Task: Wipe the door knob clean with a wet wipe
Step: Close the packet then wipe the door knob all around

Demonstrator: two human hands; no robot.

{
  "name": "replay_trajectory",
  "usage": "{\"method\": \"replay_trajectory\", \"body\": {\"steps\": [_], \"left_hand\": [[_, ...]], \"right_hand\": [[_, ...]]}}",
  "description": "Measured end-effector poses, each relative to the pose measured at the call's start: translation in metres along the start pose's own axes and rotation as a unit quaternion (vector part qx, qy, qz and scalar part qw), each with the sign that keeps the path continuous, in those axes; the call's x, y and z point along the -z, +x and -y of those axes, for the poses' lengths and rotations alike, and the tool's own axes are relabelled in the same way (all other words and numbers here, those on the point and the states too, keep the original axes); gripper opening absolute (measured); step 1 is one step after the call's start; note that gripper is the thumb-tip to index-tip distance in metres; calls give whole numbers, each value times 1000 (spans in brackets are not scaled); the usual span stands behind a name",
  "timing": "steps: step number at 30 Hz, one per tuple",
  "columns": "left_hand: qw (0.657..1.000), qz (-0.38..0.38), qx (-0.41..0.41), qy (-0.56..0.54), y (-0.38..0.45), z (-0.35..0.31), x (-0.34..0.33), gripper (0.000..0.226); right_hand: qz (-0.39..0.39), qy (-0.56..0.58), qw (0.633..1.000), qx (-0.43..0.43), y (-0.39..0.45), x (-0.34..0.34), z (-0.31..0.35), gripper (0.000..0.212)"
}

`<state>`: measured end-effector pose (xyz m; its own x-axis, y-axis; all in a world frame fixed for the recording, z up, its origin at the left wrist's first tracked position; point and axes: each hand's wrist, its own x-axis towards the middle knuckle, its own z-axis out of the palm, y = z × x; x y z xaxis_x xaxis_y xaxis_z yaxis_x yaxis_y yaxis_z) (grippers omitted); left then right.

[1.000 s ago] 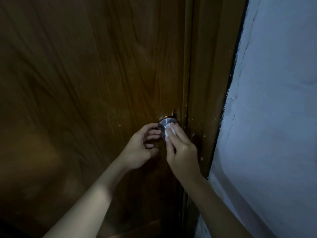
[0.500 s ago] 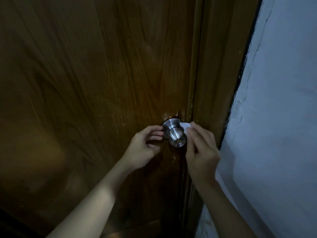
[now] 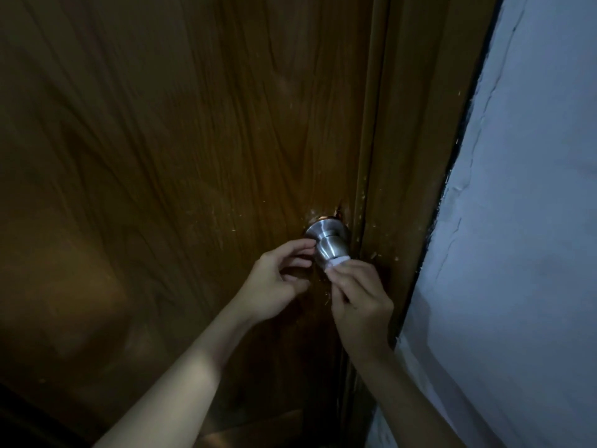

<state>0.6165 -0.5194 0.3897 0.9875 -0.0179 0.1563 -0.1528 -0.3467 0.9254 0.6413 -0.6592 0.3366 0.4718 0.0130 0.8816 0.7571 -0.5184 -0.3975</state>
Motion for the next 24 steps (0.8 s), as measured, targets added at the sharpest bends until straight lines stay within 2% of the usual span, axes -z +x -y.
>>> {"method": "replay_trajectory", "body": {"steps": [2,5,7,10,12,16,21,23,24], "left_hand": [[1000,10,3,5,0,0,-3,62],[1000,12,7,-1,-1,1,-6,62],[1000,10,9,-8,-2,0,-7,63],[1000,-1,13,-3,-3,-2,-7,62],[1000,3,18,6,-4,-4,-6,61],[1000,-9,22,5,-9,-8,-6,59],[1000,-2,20,6,-15,-12,-7,62],[1000,1,20,11,-15,-11,-6,63],[1000,2,22,13,-16,-11,-6,64]], "right_hand": [[26,-13,1000,3,-1,3,-1,14],[12,-1,999,-48,7,9,2,14],[5,9,999,-45,11,10,6,13],[52,11,999,-11,4,8,3,14],[59,26,997,-44,-1,10,0,12],[-32,59,981,-181,7,16,10,18],[-163,57,970,-168,18,21,20,14],[-169,67,969,-169,20,23,20,17],[-148,65,973,-163,20,22,20,18]]}}
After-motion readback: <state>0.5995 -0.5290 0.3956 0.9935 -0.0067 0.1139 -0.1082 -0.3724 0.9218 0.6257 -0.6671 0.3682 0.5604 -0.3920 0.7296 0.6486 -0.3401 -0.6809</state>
